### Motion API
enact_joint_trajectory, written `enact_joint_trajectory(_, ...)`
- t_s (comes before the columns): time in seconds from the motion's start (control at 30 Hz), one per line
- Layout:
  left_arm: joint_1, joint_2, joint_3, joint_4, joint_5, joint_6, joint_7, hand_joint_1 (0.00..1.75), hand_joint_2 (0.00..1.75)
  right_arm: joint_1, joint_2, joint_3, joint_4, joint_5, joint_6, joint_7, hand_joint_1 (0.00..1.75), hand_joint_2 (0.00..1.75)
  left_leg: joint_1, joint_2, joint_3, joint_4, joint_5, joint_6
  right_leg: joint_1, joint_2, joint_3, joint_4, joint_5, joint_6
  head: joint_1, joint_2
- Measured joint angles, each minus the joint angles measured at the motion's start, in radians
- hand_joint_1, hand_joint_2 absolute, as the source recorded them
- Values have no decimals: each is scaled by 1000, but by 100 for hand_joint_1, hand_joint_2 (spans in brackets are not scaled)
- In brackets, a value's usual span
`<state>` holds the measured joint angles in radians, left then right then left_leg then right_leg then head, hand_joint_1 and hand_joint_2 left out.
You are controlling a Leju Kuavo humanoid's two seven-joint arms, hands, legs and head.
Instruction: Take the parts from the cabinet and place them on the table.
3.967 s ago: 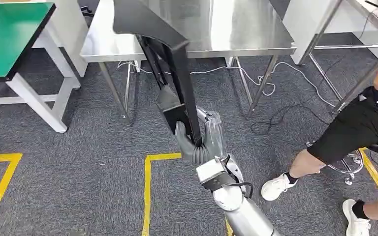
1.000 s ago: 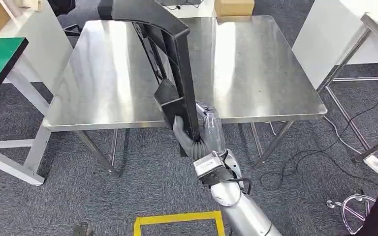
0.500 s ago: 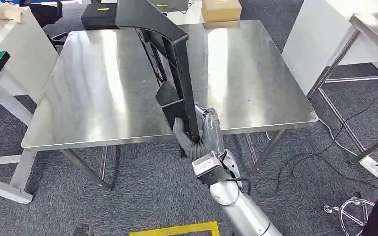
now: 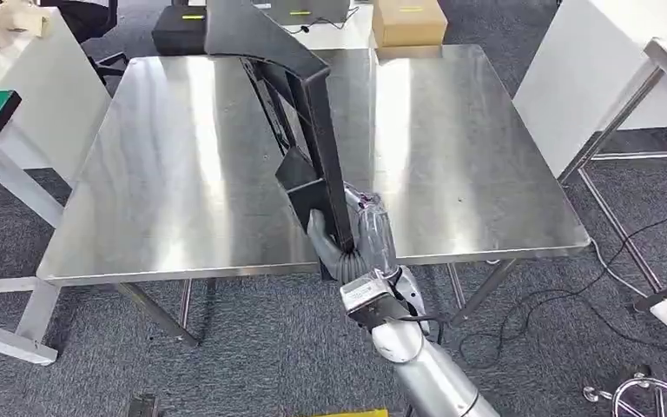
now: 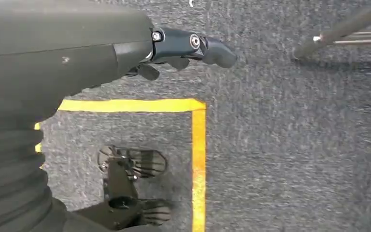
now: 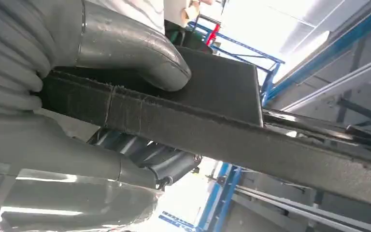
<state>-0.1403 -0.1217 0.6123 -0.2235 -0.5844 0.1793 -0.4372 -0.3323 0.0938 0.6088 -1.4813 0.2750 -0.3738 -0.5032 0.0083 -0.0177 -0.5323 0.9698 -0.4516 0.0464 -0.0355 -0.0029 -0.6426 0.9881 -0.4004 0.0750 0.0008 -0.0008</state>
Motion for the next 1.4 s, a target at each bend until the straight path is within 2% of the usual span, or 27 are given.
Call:
enact_joint_trajectory(0.03,-1,0,0,0,0,0,6,0,175,-4,-2,1,4,0,1,0,175,175,-5,-2,7,15,-16,-8,7,-10,-4,-18,-4,-30,4,0)
enact_joint_trajectory(0.07,-4,0,0,0,0,0,9,0,175,-4,-1,2,5,2,7,3,175,175,-9,2,-1,9,-25,-15,11,-7,13,-13,7,-45,0,0)
enact_joint_trajectory(0.17,-6,1,0,0,0,4,13,0,175,-20,4,3,7,17,14,15,175,175,2,6,14,22,-33,-27,2,3,24,-9,4,-65,-1,0)
enact_joint_trajectory(0.23,-10,0,0,0,-1,7,16,0,175,-47,6,5,10,50,18,36,175,175,6,14,-50,135,-33,-37,3,4,44,-12,-9,-83,-4,0)
enact_joint_trajectory(0.27,-11,0,0,0,-2,7,16,0,175,-58,7,6,11,64,19,44,175,175,8,14,-94,204,-51,-43,5,4,49,-12,-13,-88,-5,0)
enact_joint_trajectory(0.33,-11,0,0,0,-11,6,20,0,175,-86,7,14,20,134,30,85,175,175,11,14,-184,321,-121,-50,12,9,64,-12,-28,-94,-6,0)
enact_joint_trajectory(0.37,-11,0,0,0,-14,5,25,0,175,-101,7,22,29,165,35,103,175,175,11,14,-208,332,-136,-49,15,12,74,-12,-37,-94,-5,0)
enact_joint_trajectory(0.4,-13,0,0,0,-20,5,29,0,175,-114,9,29,35,188,44,116,175,175,11,14,-212,307,-121,-44,19,15,86,-12,-46,-94,-6,0)
enact_joint_trajectory(0.47,-21,0,-1,0,-22,17,45,0,175,-144,18,46,49,226,68,144,175,175,5,14,-174,169,-17,-21,29,16,115,-14,-64,-95,-6,0)
enact_joint_trajectory(0.53,-31,0,-1,0,-24,48,65,0,175,-177,27,63,67,263,86,169,175,175,-12,14,-137,45,99,14,28,17,123,-15,-76,-95,-4,0)
enact_joint_trajectory(0.57,-39,-7,-1,0,-25,73,69,0,175,-209,37,79,91,302,95,196,175,175,-18,14,-135,41,86,21,34,21,135,-15,-82,-87,-1,0)
enact_joint_trajectory(0.67,-58,-22,0,0,-19,117,45,0,175,-297,79,117,184,445,85,264,175,175,-26,15,-121,25,94,26,40,20,134,-25,-87,-74,-5,0)
enact_joint_trajectory(0.7,-60,-24,0,0,-19,119,41,0,175,-314,88,124,204,474,80,271,175,175,-16,17,-107,7,98,26,47,20,130,-24,-95,-74,-3,0)
enact_joint_trajectory(0.87,-60,-25,0,0,-19,119,40,0,175,-319,92,126,211,484,79,273,175,175,-9,17,-105,2,100,26,46,18,125,-20,-98,-75,-3,0)
enact_joint_trajectory(0.9,-62,-27,0,0,-19,116,33,0,175,-348,104,139,255,525,70,279,175,175,-16,19,-96,-6,100,25,40,12,121,-3,-103,-73,-1,0)
enact_joint_trajectory(0.93,-66,-29,0,0,-20,106,23,0,175,-396,132,165,332,573,66,287,175,175,-12,19,-91,-11,101,33,39,13,76,78,-134,-79,3,0)
enact_joint_trajectory(0.97,-67,-28,2,0,-17,92,16,0,175,-458,179,226,491,588,78,328,175,175,-11,17,-90,-11,93,35,30,12,-57,289,-187,-75,3,0)
enact_joint_trajectory(1.0,-60,-28,5,0,-14,92,15,0,175,-491,198,312,618,574,78,364,175,175,-5,5,-85,-9,85,24,17,11,-85,268,-135,-44,4,0)
enact_joint_trajectory(1.03,-56,-28,8,0,-14,93,11,0,175,-526,214,376,710,581,74,396,175,175,0,-2,-85,10,69,6,5,2,-13,69,-36,-16,5,0)
enact_joint_trajectory(1.1,-55,-28,9,0,-14,93,10,0,175,-551,225,425,771,600,70,421,175,175,-10,-5,-98,43,49,-9,7,-4,12,1,-9,-23,10,0)
enact_joint_trajectory(1.13,-52,-28,10,0,-14,94,7,0,175,-557,227,453,807,606,69,440,175,175,-7,-4,-98,41,44,-15,2,-1,13,10,-13,-36,-1,0)
enact_joint_trajectory(1.2,-49,-27,11,0,-16,95,7,0,175,-568,235,485,864,604,68,470,175,175,2,-2,-94,40,42,-29,5,1,16,8,-12,-54,-2,0)
enact_joint_trajectory(1.23,-48,-26,11,0,-16,95,6,0,175,-571,237,489,876,603,68,479,175,175,7,-2,-97,44,37,-33,-10,1,23,3,-9,-60,-2,0)
enact_joint_trajectory(1.27,-47,-26,14,0,-15,103,5,0,175,-578,241,501,915,600,66,495,175,175,10,5,-109,71,18,-40,-9,3,28,0,-10,-65,-5,0)
enact_joint_trajectory(1.3,-46,-27,15,1,-10,116,3,0,175,-588,246,508,949,595,61,502,175,175,14,10,-138,140,-23,-47,-9,3,32,0,-11,-73,-11,0)
enact_joint_trajectory(1.37,-41,-29,19,2,-2,136,0,0,175,-598,248,516,1007,596,45,513,175,175,21,12,-214,296,-87,-60,-6,3,36,1,-14,-77,-11,0)
enact_joint_trajectory(1.4,-38,-30,23,2,0,138,-1,0,175,-599,248,520,1030,597,38,514,175,175,24,13,-241,341,-96,-64,-5,4,36,1,-15,-78,-11,0)
